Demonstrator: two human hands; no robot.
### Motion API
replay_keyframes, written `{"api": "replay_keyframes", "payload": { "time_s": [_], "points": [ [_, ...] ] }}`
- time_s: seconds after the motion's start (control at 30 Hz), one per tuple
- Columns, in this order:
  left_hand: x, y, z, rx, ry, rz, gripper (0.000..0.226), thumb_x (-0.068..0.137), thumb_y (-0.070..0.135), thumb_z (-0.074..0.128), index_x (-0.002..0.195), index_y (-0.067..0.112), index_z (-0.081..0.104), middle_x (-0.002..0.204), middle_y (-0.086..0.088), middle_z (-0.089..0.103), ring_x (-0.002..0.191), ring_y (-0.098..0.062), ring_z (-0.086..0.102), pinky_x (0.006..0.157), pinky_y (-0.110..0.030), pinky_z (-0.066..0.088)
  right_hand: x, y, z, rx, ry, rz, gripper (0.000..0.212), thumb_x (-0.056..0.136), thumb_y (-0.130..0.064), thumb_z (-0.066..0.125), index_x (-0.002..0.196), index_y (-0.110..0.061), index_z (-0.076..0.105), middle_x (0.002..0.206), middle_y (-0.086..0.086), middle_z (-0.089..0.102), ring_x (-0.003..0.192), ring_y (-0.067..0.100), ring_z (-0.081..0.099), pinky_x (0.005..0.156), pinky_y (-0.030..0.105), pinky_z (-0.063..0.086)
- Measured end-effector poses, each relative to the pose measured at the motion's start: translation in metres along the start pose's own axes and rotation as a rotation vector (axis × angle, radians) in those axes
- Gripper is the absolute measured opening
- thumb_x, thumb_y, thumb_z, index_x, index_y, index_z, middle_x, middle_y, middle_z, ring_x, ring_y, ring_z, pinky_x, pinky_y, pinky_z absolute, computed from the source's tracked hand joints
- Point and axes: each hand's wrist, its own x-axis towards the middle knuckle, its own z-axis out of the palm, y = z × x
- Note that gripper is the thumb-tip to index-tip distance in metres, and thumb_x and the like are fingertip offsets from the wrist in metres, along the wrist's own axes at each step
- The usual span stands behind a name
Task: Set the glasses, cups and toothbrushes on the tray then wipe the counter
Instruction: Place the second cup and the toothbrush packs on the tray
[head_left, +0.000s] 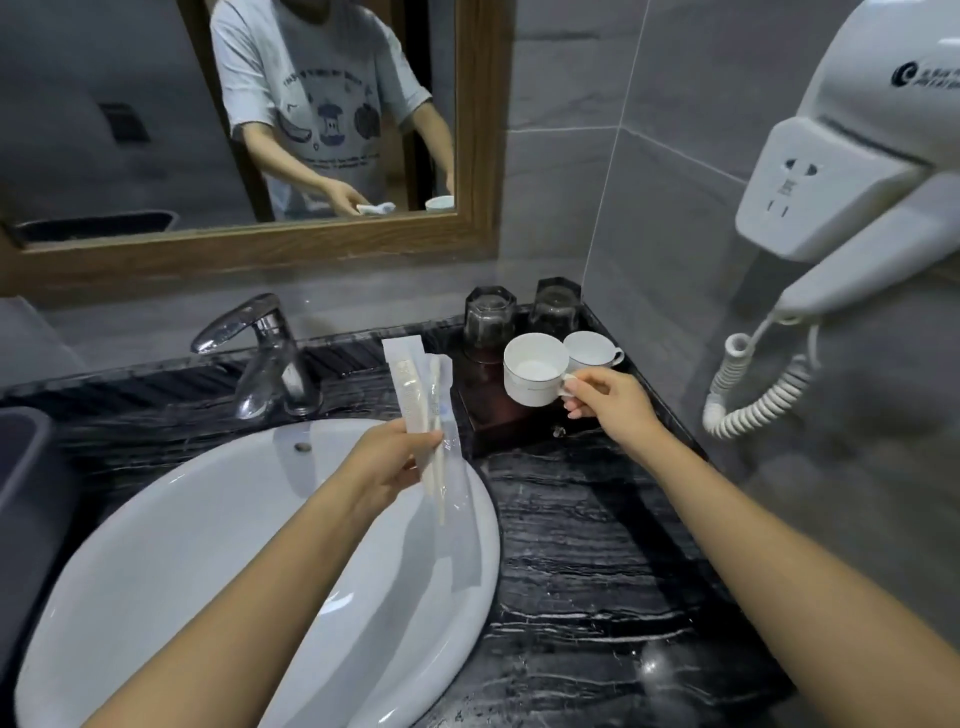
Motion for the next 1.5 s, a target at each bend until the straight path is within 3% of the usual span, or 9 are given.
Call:
{"api": "replay_keyframes", "payload": {
  "time_s": [0.17,0.63,0.8,0.93,1.03,1.1,1.23,1.5],
  "points": [
    [0.016,-0.004,-0.002,-0.02,0.021,0.022,0.015,0.083,0.001,0.06,0.086,0.013,0.068,0.066,0.005,0.074,0.059,-0.007,0.069,0.049,-0.019,0.053,0.021,0.02,0.017,-0.004,0.002,0.003,0.017,0.091,-0.004,0.055,0.1,0.007,0.065,0.074,0.006,0.062,0.064,0.013,0.058,0.055,0.013,0.054],
    [0.064,-0.004,0.006,-0.064,0.01,0.043,0.02,0.086,0.004,0.058,0.092,0.019,0.068,0.077,0.007,0.074,0.071,-0.009,0.067,0.061,-0.023,0.053,0.057,0.048,0.031,-0.029,-0.098,0.073,0.01,0.092,-0.007,0.054,0.093,-0.003,0.064,0.071,0.004,0.061,0.064,0.014,0.059,0.056,0.016,0.055],
    [0.079,0.004,0.017,-0.124,0.001,0.048,0.018,0.086,0.001,0.057,0.09,0.015,0.068,0.077,0.002,0.074,0.067,-0.01,0.068,0.056,-0.023,0.055,0.061,0.045,0.038,0.029,0.023,0.158,0.019,0.091,-0.007,0.057,0.104,0.006,0.058,0.07,0.003,0.061,0.063,0.015,0.06,0.059,0.02,0.057],
    [0.088,0.004,0.02,-0.195,-0.02,0.062,0.018,0.087,0.003,0.057,0.092,0.015,0.069,0.076,0.004,0.075,0.066,-0.009,0.069,0.059,-0.023,0.057,0.053,0.038,0.047,0.192,0.244,0.284,0.041,0.088,-0.008,0.061,0.125,0.002,0.046,0.082,0.006,0.063,0.079,0.021,0.064,0.084,0.038,0.057],
    [0.094,0.004,0.025,-0.191,-0.044,0.071,0.021,0.088,0.003,0.056,0.092,0.018,0.069,0.081,0.005,0.076,0.071,-0.008,0.07,0.062,-0.022,0.056,0.034,0.039,0.06,0.062,0.373,0.292,0.038,0.086,-0.007,0.059,0.123,-0.001,0.049,0.111,0.015,0.065,0.092,0.022,0.063,0.085,0.034,0.051],
    [0.097,0.005,0.029,-0.188,-0.068,0.079,0.02,0.089,0.004,0.055,0.095,0.018,0.069,0.083,0.005,0.076,0.075,-0.008,0.07,0.064,-0.021,0.055,0.02,0.041,0.073,0.012,0.319,0.254,0.04,0.088,-0.003,0.055,0.128,-0.002,0.048,0.126,0.013,0.058,0.101,0.016,0.057,0.085,0.024,0.044],
    [0.103,0.008,0.036,-0.146,-0.14,0.094,0.021,0.09,0.006,0.054,0.1,0.019,0.066,0.087,0.006,0.076,0.08,-0.008,0.071,0.066,-0.02,0.056,0.017,0.042,0.084,-0.054,0.182,0.205,0.051,0.092,0.003,0.042,0.141,-0.009,0.04,0.141,0.009,0.047,0.124,0.02,0.049,0.094,0.022,0.04],
    [0.107,0.002,0.041,-0.105,-0.1,0.102,0.019,0.088,0.008,0.057,0.099,0.019,0.068,0.09,0.004,0.076,0.081,-0.01,0.071,0.066,-0.022,0.056,0.028,0.043,0.074,-0.146,0.093,0.186,0.06,0.089,0.009,0.036,0.145,-0.013,0.035,0.14,0.01,0.045,0.126,0.02,0.046,0.099,0.024,0.038]
  ]
}}
